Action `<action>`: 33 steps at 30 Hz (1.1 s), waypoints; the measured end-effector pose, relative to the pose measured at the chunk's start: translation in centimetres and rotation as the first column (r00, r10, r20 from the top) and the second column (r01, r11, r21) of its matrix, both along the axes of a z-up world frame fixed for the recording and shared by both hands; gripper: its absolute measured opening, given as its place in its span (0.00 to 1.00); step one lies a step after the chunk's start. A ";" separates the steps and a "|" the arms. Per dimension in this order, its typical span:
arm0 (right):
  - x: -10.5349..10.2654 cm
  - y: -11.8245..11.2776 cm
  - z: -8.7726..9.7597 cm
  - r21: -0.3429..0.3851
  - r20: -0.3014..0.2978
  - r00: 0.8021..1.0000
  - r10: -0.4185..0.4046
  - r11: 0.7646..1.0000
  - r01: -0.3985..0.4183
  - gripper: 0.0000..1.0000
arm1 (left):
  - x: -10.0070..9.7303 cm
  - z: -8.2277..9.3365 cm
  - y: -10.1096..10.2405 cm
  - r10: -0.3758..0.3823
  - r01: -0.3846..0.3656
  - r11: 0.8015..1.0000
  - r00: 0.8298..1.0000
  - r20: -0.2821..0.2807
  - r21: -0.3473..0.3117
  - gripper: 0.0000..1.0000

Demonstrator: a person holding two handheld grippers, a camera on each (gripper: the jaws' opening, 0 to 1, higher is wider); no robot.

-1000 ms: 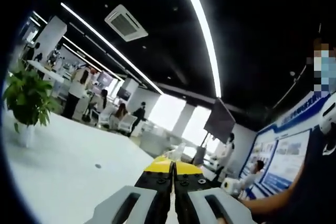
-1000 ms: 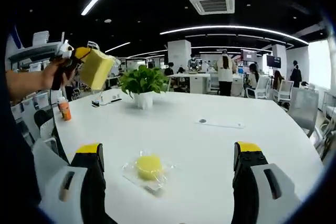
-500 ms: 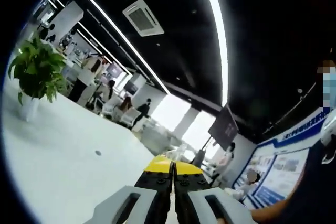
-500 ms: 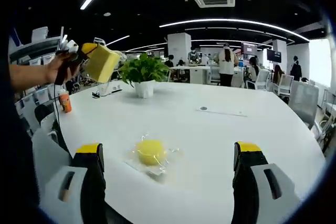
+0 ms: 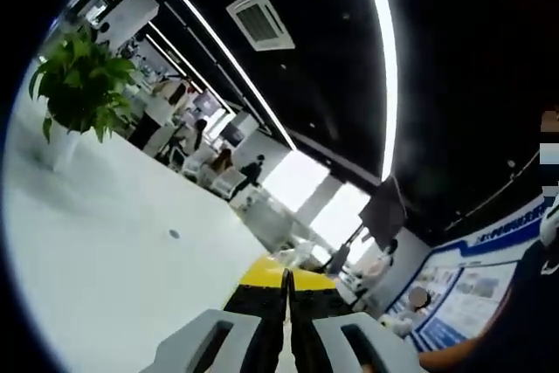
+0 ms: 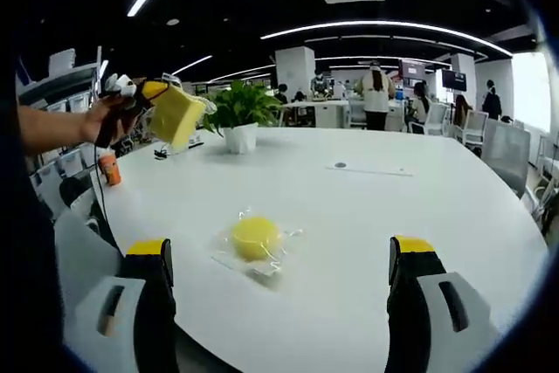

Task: Compare the silicone blocks by pressing each to a similar depth, holding the contact briefly, and releasing to observe deformation and rebound differences across the visible hardness samples.

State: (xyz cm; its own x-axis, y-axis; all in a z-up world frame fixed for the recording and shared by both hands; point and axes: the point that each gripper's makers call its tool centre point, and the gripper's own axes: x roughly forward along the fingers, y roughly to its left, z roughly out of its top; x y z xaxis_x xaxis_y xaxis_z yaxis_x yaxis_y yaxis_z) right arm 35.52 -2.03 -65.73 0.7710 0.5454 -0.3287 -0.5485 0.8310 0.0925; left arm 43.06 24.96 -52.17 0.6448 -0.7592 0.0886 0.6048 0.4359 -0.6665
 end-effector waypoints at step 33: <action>-1.1 0.4 -2.2 -0.011 -0.060 0.998 -0.015 1.000 0.014 0.96 | 1.4 -11.0 1.4 0.042 -0.048 0.999 0.967 -0.251 -0.017 0.00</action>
State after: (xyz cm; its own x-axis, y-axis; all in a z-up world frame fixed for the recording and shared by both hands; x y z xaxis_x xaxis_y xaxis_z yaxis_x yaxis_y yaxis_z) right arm 34.38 -1.67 -67.96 0.7572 0.5307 -0.3808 -0.5302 0.8399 0.1161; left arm 44.42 26.33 -63.20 0.6818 -0.7288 -0.0636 0.3972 0.4417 -0.8044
